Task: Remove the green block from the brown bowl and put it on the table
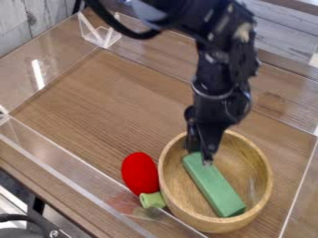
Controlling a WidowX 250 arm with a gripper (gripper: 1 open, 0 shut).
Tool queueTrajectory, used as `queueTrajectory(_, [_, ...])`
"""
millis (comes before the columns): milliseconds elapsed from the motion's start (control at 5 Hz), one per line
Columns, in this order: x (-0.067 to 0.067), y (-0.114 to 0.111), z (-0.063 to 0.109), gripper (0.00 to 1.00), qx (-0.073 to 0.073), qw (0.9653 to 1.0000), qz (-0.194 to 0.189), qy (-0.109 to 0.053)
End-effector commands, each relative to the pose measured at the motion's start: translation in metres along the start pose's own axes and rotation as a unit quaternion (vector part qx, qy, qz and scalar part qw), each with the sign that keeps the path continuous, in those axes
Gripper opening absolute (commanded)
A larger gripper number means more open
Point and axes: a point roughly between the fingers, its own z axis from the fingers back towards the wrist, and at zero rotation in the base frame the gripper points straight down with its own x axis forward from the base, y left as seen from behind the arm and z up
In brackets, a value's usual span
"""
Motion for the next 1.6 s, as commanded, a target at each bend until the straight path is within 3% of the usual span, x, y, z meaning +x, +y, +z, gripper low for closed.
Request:
queueTrajectory(0, [0.011,0.018,0.034,0.0,0.032,0.9991,0.017,-0.023])
queueTrajectory(200, [0.018,0.022,0.046,0.0,0.037,0.9988,0.019,-0.024])
queueTrajectory(400, [0.014,0.01,0.046,0.0,0.036,0.9989,0.004,-0.029])
queueTrajectory(600, [0.01,0.001,0.043,0.0,0.033,0.9989,-0.009,-0.033])
queueTrajectory(1200, [0.009,0.001,0.017,0.0,0.029,0.9976,-0.046,-0.042])
queueTrajectory(1400, [0.013,0.004,0.029,0.0,0.034,0.9968,-0.057,-0.046])
